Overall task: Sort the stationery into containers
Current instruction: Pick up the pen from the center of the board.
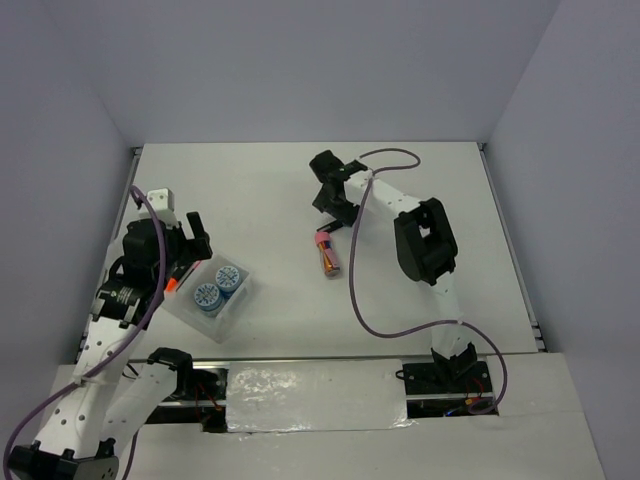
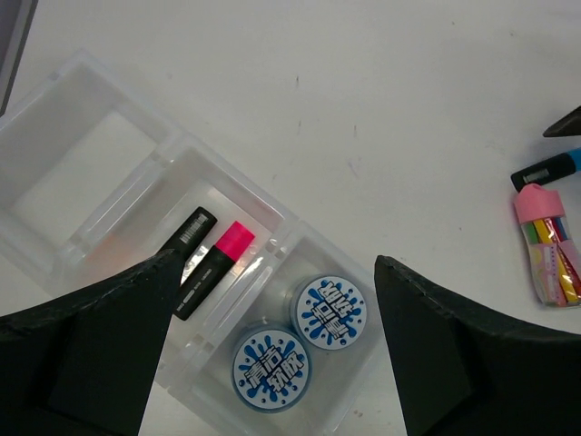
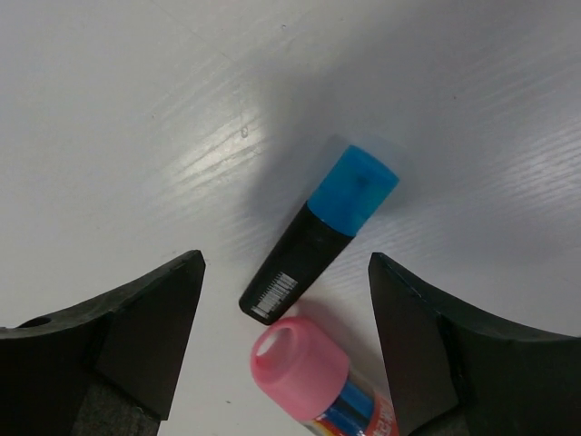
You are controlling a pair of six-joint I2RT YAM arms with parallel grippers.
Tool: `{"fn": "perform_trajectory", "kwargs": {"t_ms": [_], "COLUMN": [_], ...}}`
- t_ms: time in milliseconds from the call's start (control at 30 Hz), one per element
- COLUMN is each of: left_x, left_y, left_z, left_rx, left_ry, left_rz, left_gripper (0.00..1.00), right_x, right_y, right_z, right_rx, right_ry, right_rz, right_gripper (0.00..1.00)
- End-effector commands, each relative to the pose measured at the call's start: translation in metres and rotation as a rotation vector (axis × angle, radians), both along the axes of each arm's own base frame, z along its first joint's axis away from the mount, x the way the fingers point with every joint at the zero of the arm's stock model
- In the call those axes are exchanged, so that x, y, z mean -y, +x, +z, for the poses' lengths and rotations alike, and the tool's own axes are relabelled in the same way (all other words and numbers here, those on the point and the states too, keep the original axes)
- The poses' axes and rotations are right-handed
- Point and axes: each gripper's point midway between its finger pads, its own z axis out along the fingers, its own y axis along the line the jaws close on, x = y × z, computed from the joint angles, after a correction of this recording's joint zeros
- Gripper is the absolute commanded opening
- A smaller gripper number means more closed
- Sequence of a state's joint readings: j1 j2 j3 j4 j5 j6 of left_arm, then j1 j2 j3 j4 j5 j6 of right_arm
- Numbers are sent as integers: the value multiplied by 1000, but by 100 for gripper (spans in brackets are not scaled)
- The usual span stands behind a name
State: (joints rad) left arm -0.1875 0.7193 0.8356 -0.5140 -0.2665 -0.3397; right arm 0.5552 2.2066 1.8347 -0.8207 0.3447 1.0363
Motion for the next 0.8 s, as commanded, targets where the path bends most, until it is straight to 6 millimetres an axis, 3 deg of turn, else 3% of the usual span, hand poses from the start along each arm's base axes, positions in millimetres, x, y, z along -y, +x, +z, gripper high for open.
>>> {"fn": "perform_trajectory", "kwargs": {"t_ms": [0,233,500,700,767], "left_x": [8,11,13,15,16], "left_y": [4,2,1,0,0], "left_z": [21,24,26,27,27], "left_rx": [84,98,107,114,114], "left_ry": [-17,-24,-27,-30,-33], "left_rz": [-47,-67,-78,-90,-96], "left_gripper": [99,99,99,99,99], "right_x": [4,22,25,43,57], "right_y": [0,-18,-15,-6,2], "right_z": [-5,-29,-49,-50,-50], "right_rx": [-35,-85,-130,-132,-111], "right_ry": [-23,-78,-50,24,41], "right_rz": [-76,-181,-268,-379,-416], "right_gripper": [80,74,59,44,38]}}
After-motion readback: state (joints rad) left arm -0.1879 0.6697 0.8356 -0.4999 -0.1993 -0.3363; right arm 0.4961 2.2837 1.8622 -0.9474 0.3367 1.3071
